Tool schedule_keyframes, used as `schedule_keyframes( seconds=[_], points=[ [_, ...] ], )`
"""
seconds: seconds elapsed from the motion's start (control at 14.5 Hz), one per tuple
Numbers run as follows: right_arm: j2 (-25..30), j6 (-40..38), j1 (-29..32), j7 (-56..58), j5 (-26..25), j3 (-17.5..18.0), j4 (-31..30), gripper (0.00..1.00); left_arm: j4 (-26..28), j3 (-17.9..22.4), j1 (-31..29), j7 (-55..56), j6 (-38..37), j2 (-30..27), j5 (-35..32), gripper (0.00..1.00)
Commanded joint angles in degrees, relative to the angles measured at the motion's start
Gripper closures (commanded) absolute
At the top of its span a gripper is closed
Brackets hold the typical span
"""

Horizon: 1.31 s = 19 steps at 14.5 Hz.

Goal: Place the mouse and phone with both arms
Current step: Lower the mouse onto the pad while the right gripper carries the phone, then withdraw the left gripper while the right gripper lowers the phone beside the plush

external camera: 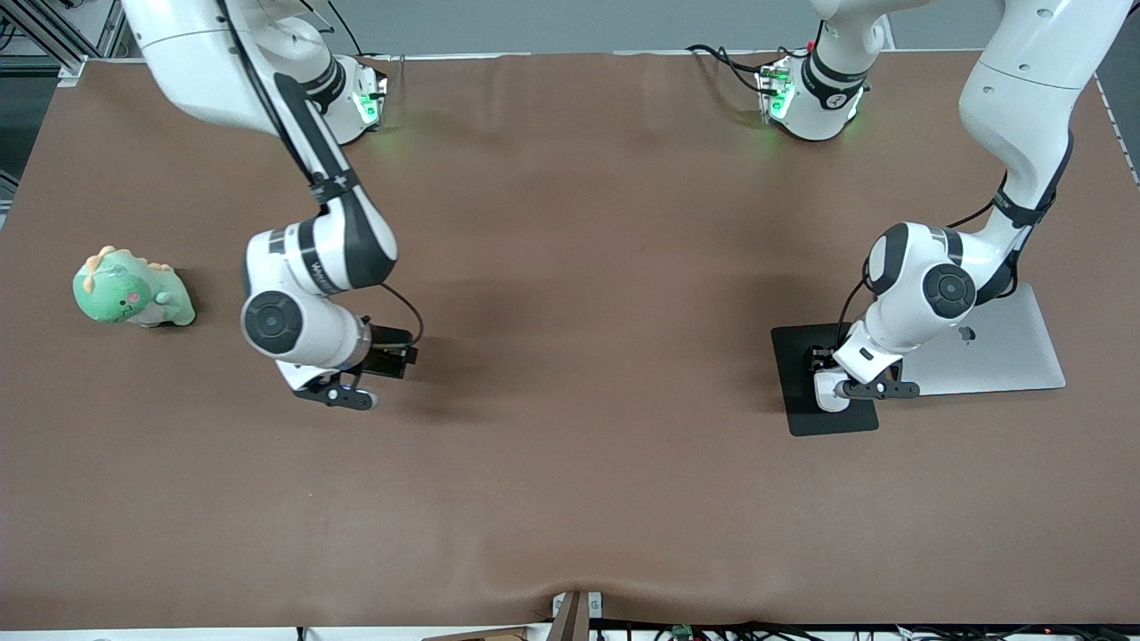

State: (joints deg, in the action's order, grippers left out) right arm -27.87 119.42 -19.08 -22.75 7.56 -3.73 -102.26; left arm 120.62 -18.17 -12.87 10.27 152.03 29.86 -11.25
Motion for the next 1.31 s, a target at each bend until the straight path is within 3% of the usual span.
schedule_keyframes(
  seconds=[0.0, 0.07, 0.14, 0.21, 0.62, 0.97, 1.24],
  points=[
    [5.3, 0.5, 3.5, 3.0, -0.7, 1.0, -5.8, 1.00, -0.3, -0.4, -0.5, -0.4, 0.8, 0.8, -1.1, 0.77],
    [6.2, 0.9, 4.6, 4.6, -0.7, 1.0, -7.2, 1.00, -0.3, -0.4, -0.7, -0.4, 0.8, 1.0, -1.1, 0.60],
    [7.1, 1.9, 6.0, 6.8, -0.7, 1.0, -8.9, 1.00, -0.3, -0.4, -0.8, -0.4, 0.8, 1.1, -1.1, 0.26],
    [8.2, 2.6, 7.9, 9.6, -0.7, 1.0, -10.7, 1.00, -0.4, -0.4, -0.8, -0.2, 0.8, 1.0, -1.1, 0.00],
    [13.1, 6.6, 15.8, 18.2, -1.3, 0.8, -19.5, 1.00, -3.7, -0.5, -0.4, 1.2, -3.7, -3.5, -1.1, 0.00],
    [13.1, 14.3, 19.4, 20.3, -5.9, -0.3, -25.5, 1.00, -13.2, -1.3, -0.8, 1.2, -21.7, -10.8, -0.4, 0.00],
    [12.8, 20.7, 22.6, 24.5, -6.1, -0.4, -30.2, 1.00, -22.3, -1.3, -1.0, 0.7, -34.4, -15.2, -0.3, 0.00]
  ],
)
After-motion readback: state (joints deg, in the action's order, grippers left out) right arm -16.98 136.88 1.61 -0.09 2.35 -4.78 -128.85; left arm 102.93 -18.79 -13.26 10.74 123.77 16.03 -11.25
